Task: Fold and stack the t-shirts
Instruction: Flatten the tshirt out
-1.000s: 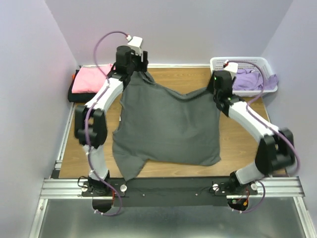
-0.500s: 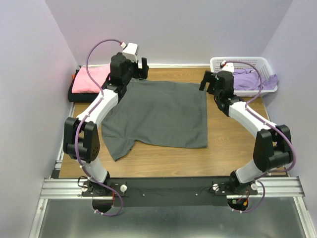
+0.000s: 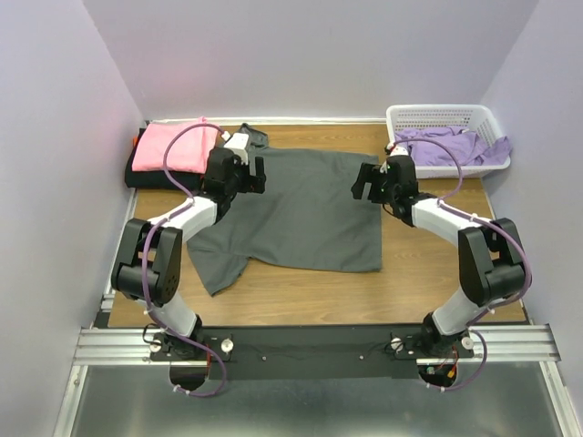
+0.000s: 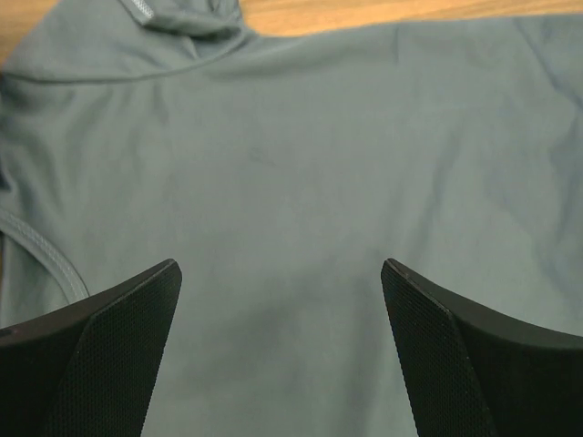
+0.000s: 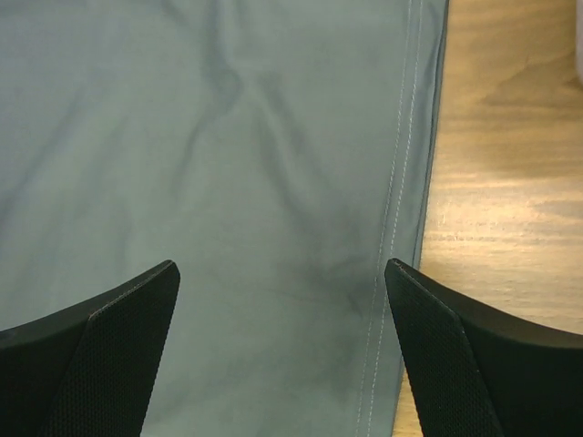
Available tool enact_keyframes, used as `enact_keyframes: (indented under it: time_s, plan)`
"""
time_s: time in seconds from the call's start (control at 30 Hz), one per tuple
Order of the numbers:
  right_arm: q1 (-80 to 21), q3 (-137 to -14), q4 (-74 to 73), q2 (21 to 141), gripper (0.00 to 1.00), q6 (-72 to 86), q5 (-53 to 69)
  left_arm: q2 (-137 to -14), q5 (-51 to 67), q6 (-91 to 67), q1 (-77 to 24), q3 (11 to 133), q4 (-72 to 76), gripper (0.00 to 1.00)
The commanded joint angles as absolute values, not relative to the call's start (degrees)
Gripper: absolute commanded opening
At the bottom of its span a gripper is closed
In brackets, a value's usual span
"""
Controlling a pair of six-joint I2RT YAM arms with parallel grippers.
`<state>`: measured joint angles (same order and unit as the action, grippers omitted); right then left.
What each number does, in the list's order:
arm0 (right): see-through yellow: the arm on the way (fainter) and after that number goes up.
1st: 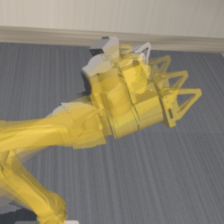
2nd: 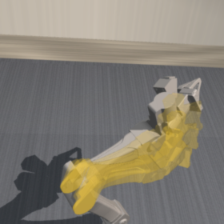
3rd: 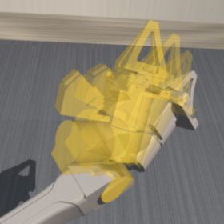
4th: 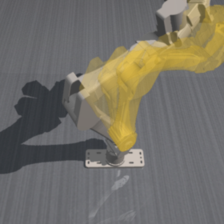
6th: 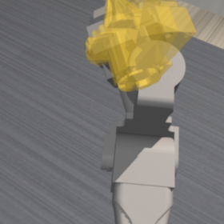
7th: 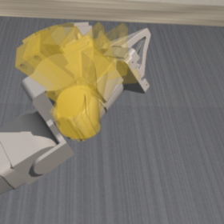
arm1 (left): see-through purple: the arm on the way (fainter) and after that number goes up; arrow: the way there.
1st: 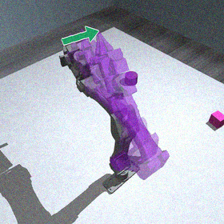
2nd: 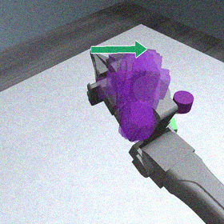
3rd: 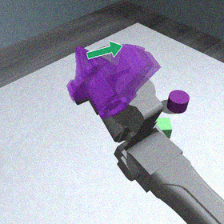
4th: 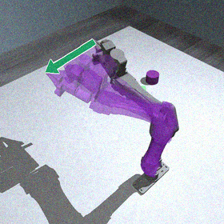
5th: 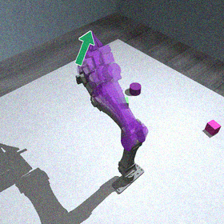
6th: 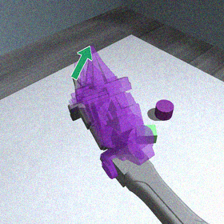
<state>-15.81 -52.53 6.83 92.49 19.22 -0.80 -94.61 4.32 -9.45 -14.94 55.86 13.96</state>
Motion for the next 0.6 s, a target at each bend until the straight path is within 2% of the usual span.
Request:
enact_keyframes:
  time_s: [0.0,0.13,0.33,0.57]
  plan:
    - [-16.00,-51.59,7.03,95.97,1.00,19.60,-1.48,-89.75,5.01,-10.55,-14.50,53.09,18.19,0.98]
    - [-16.08,-51.86,3.96,97.99,1.00,19.95,-7.72,-85.70,4.40,-10.81,-14.50,48.35,19.34,0.98]
    - [-16.08,-52.73,1.94,100.46,0.95,21.27,-10.81,-81.39,3.78,-10.90,-14.50,44.74,20.21,0.98]
    - [-16.08,-55.02,0.26,104.58,0.80,22.32,-15.02,-81.20,2.73,-10.81,-14.24,43.50,20.57,0.98]
